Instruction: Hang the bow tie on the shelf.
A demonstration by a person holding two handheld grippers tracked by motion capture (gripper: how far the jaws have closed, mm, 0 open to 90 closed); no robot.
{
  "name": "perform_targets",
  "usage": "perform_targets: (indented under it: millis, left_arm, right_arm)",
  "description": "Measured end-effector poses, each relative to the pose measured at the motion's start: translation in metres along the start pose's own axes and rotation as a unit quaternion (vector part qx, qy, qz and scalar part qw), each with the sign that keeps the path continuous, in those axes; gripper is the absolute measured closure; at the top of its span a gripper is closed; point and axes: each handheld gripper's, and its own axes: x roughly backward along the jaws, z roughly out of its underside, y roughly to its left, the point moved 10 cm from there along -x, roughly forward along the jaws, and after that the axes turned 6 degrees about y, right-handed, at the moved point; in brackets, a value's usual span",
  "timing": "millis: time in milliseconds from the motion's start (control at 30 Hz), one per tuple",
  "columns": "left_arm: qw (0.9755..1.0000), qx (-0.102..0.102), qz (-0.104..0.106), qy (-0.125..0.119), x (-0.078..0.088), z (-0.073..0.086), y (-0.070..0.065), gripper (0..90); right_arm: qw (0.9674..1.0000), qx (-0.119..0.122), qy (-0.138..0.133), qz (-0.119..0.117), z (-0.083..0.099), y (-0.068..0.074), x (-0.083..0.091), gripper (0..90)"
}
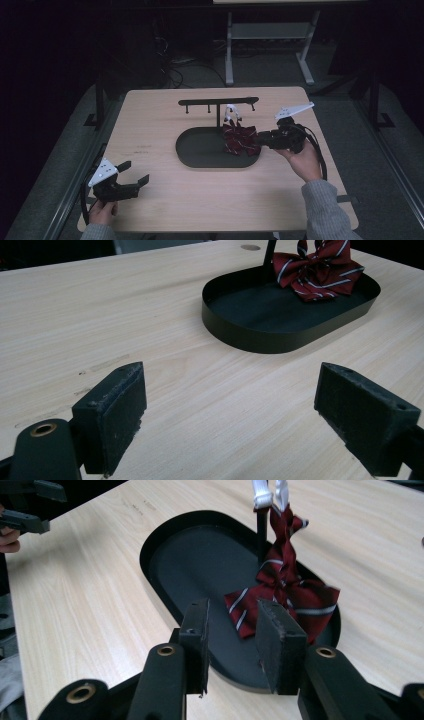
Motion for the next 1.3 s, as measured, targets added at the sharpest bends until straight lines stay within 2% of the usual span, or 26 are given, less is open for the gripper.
perform_targets:
  millis: [767, 1100, 1233, 1300]
  left_arm:
    - [1.0000, 0.001, 0.001, 0.000, 0.000, 0.000, 0.000, 12.9]
    - [1.0000, -0.001, 0.001, 0.001, -0.001, 0.001, 0.000, 12.8]
    - [1.0000, 0.000, 0.002, 0.000, -0.001, 0.000, -0.001, 12.9]
    - [1.0000, 0.000, 0.002, 0.001, -0.001, 0.001, -0.001, 12.8]
  right_arm:
    - [0.9997, -0.023, -0.004, 0.007, 0.039, -0.004, 0.009, 63.4]
    - [0.9994, -0.034, 0.000, 0.005, 0.064, -0.002, 0.010, 62.5]
    - [0.9992, -0.039, -0.001, 0.003, 0.077, 0.000, 0.010, 60.8]
    - [0.9990, -0.045, -0.002, 0.004, 0.084, 0.002, 0.011, 57.2]
